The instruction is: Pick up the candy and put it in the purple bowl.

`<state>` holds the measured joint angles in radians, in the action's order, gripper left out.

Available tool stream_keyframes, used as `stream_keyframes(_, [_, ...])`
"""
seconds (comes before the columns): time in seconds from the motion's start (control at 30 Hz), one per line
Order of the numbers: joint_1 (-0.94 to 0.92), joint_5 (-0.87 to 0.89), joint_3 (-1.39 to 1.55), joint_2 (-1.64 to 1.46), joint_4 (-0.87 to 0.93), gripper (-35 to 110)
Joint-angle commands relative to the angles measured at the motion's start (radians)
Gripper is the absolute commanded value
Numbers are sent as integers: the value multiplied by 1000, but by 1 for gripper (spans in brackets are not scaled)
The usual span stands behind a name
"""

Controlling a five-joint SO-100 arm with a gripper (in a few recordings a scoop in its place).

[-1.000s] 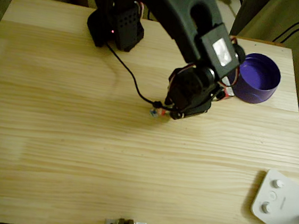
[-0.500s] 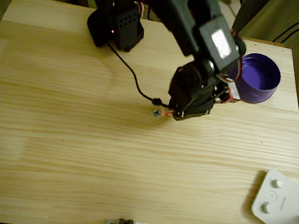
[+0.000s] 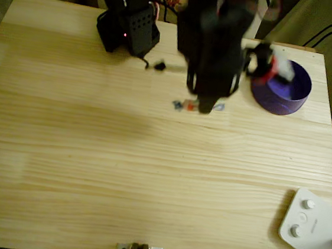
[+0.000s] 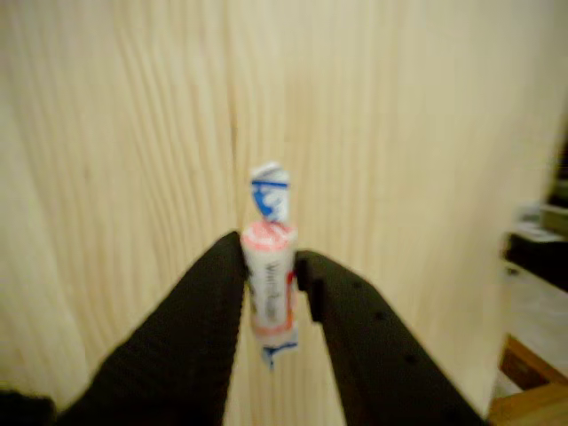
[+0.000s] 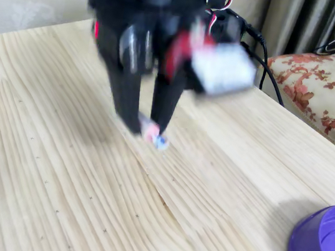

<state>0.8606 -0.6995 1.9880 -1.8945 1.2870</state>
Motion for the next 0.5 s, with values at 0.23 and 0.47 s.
stream_keyframes(0.23, [261, 255, -87, -428, 11, 4])
stream_keyframes(0.47, [476, 333, -276, -359, 26, 4])
